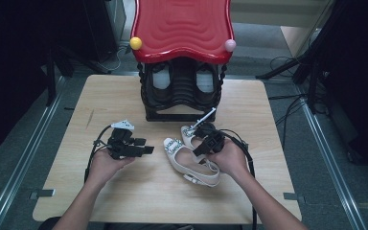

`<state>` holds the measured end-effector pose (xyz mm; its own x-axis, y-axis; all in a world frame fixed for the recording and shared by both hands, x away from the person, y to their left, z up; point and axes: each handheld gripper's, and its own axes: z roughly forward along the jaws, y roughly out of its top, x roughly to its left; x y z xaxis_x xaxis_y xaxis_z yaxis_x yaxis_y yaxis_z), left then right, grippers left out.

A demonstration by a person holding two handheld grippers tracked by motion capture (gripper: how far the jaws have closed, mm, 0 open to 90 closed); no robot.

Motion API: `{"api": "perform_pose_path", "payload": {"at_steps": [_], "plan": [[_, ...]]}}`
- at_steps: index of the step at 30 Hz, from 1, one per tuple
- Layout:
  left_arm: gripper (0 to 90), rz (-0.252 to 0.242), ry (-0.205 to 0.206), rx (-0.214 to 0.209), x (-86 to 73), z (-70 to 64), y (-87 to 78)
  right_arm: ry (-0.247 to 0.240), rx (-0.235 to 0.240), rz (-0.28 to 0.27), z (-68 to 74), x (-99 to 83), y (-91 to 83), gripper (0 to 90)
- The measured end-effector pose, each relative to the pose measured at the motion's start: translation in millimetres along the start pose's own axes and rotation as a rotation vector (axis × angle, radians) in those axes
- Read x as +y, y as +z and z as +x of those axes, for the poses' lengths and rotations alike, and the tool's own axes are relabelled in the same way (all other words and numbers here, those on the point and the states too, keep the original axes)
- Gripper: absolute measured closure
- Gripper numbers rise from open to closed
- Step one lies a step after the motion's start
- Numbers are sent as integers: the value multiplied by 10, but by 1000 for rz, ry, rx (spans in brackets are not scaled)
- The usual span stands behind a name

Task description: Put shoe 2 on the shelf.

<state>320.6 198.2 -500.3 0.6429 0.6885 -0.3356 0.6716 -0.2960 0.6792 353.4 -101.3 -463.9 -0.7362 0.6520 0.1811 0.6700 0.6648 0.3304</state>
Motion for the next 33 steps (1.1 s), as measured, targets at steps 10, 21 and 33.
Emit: {"api": "perform_pose_path", "payload": {"at_steps": [10,21,33], "plan": [[423,-65,-20,40,-65,128,-218,-157,49,-17,78,183,-280,867],[419,-109,-90,107,-209,336,-464,-328,42,-17,224,579,-632,867],[418,-129,-126,128,-308,397,-582,-454,156,-120,493,920,-1113,867]]}}
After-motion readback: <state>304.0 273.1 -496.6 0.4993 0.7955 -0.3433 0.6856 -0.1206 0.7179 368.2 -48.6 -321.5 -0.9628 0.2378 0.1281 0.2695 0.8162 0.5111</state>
